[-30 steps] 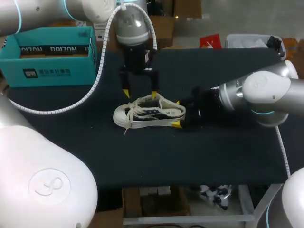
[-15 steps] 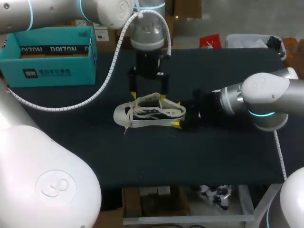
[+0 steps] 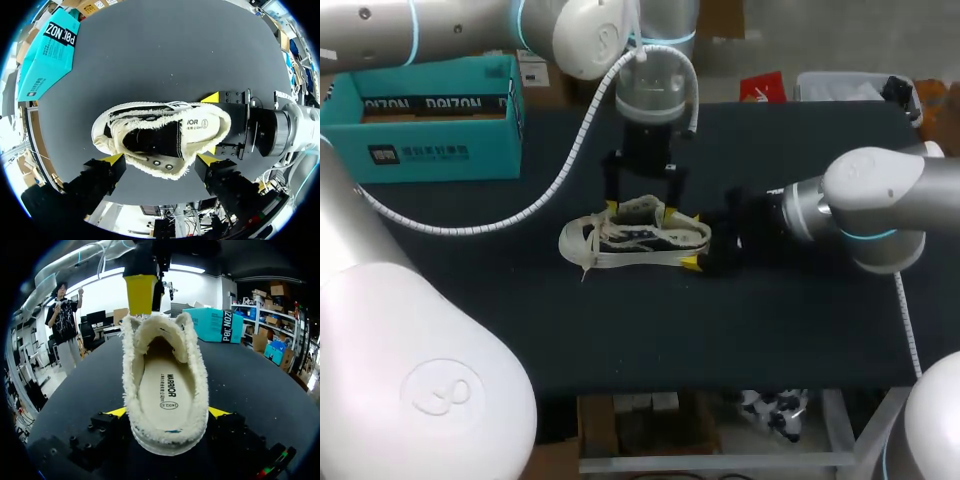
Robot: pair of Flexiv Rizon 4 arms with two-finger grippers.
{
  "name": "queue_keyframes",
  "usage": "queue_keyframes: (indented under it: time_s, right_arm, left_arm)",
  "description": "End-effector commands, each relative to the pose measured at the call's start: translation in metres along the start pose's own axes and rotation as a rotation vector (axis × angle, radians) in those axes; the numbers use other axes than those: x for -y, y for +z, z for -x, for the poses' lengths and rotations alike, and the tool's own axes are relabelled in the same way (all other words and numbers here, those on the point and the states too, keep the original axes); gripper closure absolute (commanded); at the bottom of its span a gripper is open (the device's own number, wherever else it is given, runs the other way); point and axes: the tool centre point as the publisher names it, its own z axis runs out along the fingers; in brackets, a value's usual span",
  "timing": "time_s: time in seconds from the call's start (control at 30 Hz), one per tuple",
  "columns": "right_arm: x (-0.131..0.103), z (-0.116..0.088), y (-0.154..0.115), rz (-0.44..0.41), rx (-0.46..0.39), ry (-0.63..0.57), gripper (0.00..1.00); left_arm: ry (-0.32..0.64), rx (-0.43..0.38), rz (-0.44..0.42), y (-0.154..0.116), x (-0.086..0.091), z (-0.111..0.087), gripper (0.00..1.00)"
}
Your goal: Open the shoe tongue, take the insole out of the shoe, put the insole back into the shoe, and pack the shoe into the shoebox
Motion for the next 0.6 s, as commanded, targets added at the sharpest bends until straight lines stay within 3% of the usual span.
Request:
queue_keyframes:
  time_s: [0.03, 0.2, 0.5, 0.6]
  right_arm:
    - [0.003, 0.001, 0.003, 0.002, 0.001, 0.000, 1.00]
    - [0.003, 0.001, 0.003, 0.002, 0.001, 0.000, 1.00]
    - [0.003, 0.001, 0.003, 0.002, 0.001, 0.000, 1.00]
    - [0.003, 0.001, 0.003, 0.002, 0.001, 0.000, 1.00]
  left_arm:
    - [-0.006, 0.023, 0.014, 0.008, 0.010, -0.008, 0.16]
    - [-0.018, 0.046, 0.014, 0.012, 0.012, -0.011, 0.42]
    - [-0.035, 0.072, 0.019, 0.017, 0.015, -0.012, 0.59]
    - [-0.043, 0.081, 0.027, 0.018, 0.017, -0.012, 0.79]
